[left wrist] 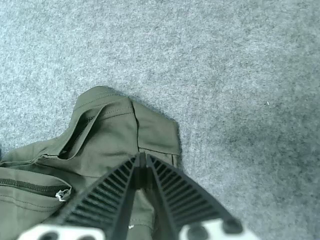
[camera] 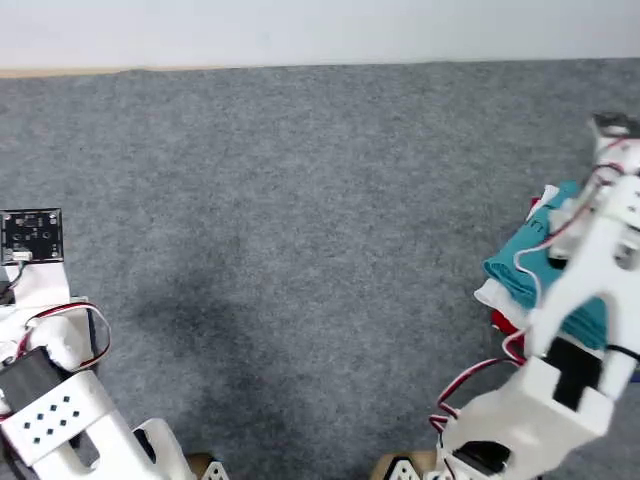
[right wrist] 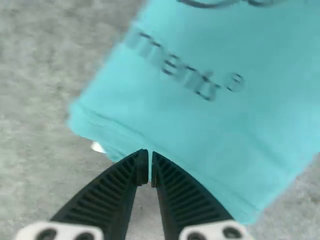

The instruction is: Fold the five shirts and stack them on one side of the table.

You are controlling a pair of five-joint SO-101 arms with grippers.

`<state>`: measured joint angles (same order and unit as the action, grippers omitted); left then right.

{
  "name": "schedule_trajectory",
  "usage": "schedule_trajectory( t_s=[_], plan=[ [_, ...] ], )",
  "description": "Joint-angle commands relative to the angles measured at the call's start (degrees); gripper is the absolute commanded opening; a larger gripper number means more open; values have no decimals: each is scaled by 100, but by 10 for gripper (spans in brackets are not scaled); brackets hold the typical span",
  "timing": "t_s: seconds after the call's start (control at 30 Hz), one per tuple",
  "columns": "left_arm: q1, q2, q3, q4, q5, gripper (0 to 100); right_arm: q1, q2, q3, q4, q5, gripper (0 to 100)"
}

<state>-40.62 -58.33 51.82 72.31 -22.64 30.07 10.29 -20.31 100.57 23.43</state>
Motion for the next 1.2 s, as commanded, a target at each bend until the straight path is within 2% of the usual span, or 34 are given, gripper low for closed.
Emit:
schedule_trajectory(
  t_s=[0.0,0.27,0.47,0.67,0.87,1.0,1.17],
  plan=[
    [44,-53,-40,-79,-53,7,549,-207,-193,180,404,9],
    [44,-53,-40,-79,-53,7,1314,769,255,215,580,9],
    [44,-44,-40,-79,-53,7,1393,382,255,224,589,9],
    [44,-53,-40,-79,-53,7,1086,-963,255,101,589,9],
    [53,-62,-66,-26,-53,7,743,-1552,281,-57,554,9],
    [53,-26,-303,536,-70,8,479,-1771,431,233,545,9],
    [-97,-18,-664,1029,-712,49,180,-2281,1020,224,545,9]
  ],
)
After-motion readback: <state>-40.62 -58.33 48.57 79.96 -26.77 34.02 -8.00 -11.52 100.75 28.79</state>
